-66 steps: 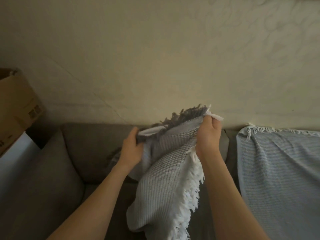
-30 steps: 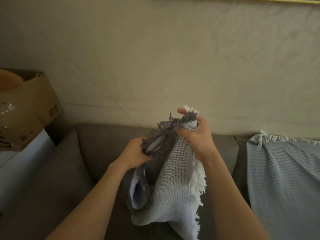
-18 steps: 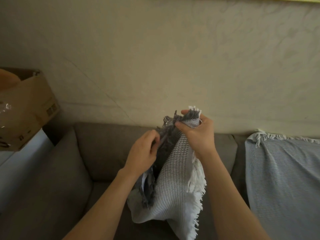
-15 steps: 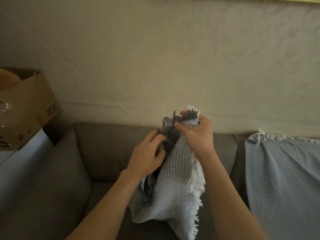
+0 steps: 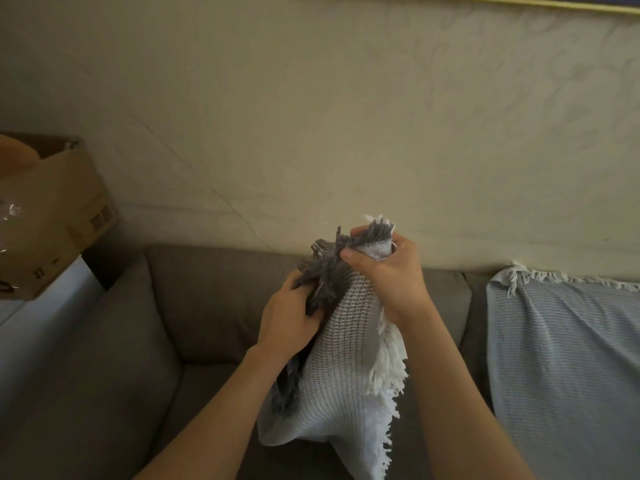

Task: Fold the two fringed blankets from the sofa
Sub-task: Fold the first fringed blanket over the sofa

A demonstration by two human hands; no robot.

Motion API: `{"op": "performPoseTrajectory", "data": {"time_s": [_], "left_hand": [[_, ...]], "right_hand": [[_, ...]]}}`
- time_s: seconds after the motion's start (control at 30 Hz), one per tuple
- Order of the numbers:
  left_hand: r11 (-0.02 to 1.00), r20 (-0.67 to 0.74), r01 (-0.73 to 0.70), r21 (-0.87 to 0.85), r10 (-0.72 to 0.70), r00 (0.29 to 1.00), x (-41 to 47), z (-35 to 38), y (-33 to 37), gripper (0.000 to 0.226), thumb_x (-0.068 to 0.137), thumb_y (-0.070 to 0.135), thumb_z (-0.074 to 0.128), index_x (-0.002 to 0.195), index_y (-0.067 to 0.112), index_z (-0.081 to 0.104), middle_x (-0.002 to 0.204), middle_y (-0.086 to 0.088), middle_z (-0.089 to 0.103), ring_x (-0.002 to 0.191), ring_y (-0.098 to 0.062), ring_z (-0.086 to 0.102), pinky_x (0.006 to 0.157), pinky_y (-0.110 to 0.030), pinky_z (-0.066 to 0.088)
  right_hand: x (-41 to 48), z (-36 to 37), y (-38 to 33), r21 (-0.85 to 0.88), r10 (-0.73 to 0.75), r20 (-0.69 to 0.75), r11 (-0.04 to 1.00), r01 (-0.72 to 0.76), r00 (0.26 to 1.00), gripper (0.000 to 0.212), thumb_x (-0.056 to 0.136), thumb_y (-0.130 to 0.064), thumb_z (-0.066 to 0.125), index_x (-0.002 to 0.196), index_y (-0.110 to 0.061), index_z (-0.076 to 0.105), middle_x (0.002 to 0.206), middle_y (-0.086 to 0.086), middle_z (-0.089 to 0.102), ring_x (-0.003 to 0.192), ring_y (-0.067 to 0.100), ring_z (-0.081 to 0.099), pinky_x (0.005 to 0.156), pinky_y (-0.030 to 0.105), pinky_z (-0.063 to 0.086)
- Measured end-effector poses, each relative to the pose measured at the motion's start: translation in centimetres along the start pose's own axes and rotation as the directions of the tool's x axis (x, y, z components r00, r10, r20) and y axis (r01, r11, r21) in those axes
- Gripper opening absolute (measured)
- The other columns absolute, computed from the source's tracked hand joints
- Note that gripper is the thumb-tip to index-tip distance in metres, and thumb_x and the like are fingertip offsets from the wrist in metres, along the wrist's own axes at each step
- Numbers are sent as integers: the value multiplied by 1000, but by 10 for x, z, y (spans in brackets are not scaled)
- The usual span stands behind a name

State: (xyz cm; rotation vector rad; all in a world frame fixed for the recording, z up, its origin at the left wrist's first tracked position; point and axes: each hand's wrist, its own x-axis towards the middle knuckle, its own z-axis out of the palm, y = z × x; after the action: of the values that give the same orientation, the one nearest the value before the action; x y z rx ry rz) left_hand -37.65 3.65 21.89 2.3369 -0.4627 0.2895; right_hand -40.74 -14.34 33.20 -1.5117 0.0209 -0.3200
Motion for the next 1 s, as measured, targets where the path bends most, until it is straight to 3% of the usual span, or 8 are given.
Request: {"op": "performPoseTrajectory", "data": {"time_s": [0.23, 0.4, 0.6, 0.67, 0.77, 0.83, 0.9, 1.0], "left_hand": [[976, 15, 54, -210, -52, 999, -1, -9, -19, 25, 99, 9, 69, 122, 13, 77, 125, 8, 60, 105, 1, 57, 92, 0, 39], [951, -46, 70, -300, -88, 995, -7, -15, -24, 14, 96, 8, 74, 103, 17, 81, 95, 6, 77, 87, 0, 70, 77, -11, 53], [937, -134, 80, -340, -132, 982, -10, -19, -19, 18, 92, 12, 80, 88, 19, 64, 81, 9, 70, 75, -4, 67, 62, -18, 51], [926, -147, 95, -364, -159, 976, -8, -20, -21, 27, 92, 15, 80, 95, 15, 54, 82, 7, 67, 72, -5, 65, 58, -20, 47], [906, -2, 100, -411, -111, 994, -1, -23, -18, 43, 96, 12, 76, 132, 25, 56, 118, 19, 69, 105, 9, 67, 87, -11, 54], [860, 155, 189, -474, -130, 979, 2, -23, -17, 38, 100, 12, 71, 134, 26, 64, 121, 13, 74, 111, 3, 69, 96, -21, 58], [811, 264, 265, -521, -142, 954, 3, -21, -20, 14, 100, 19, 72, 111, 13, 77, 103, -7, 80, 101, -19, 76, 89, -44, 61], [817, 202, 273, -508, -196, 960, 6, -19, -26, 17, 95, 21, 73, 87, 7, 78, 85, -18, 77, 86, -33, 76, 76, -54, 60]], "right_hand": [[2, -11, 0, 101, 47, -85, 994, -39, 995, 26, 85, 7, 81, 107, -4, 74, 99, 18, 80, 96, 34, 78, 92, 54, 62], [1, -13, 7, 74, 53, -147, 996, -43, 988, 26, 84, 4, 83, 106, -8, 76, 100, 16, 80, 96, 32, 79, 91, 53, 63], [1, -18, 2, -16, -23, -112, 1000, 22, 993, 27, 82, 5, 84, 105, -8, 77, 95, 6, 82, 93, 21, 79, 83, 34, 65], [2, -18, 2, -26, -34, -96, 999, 31, 995, 29, 81, 5, 84, 106, -8, 77, 95, 6, 82, 93, 20, 80, 82, 31, 65], [2, -16, 6, -58, -47, -79, 997, 43, 996, 29, 80, 4, 86, 106, -8, 77, 97, 7, 82, 96, 21, 79, 85, 32, 64], [1, -14, 9, -69, -53, -78, 996, 48, 996, 29, 80, 4, 86, 105, -8, 78, 97, 5, 82, 97, 19, 79, 85, 29, 63], [1, -16, 10, -115, -74, -74, 991, 65, 994, 29, 80, 3, 87, 104, -11, 78, 96, 3, 82, 95, 16, 79, 83, 26, 63], [0, -24, 14, -244, -87, -69, 968, 68, 994, 29, 79, -4, 90, 103, -14, 80, 92, -1, 82, 89, 12, 79, 81, 27, 64]]}}
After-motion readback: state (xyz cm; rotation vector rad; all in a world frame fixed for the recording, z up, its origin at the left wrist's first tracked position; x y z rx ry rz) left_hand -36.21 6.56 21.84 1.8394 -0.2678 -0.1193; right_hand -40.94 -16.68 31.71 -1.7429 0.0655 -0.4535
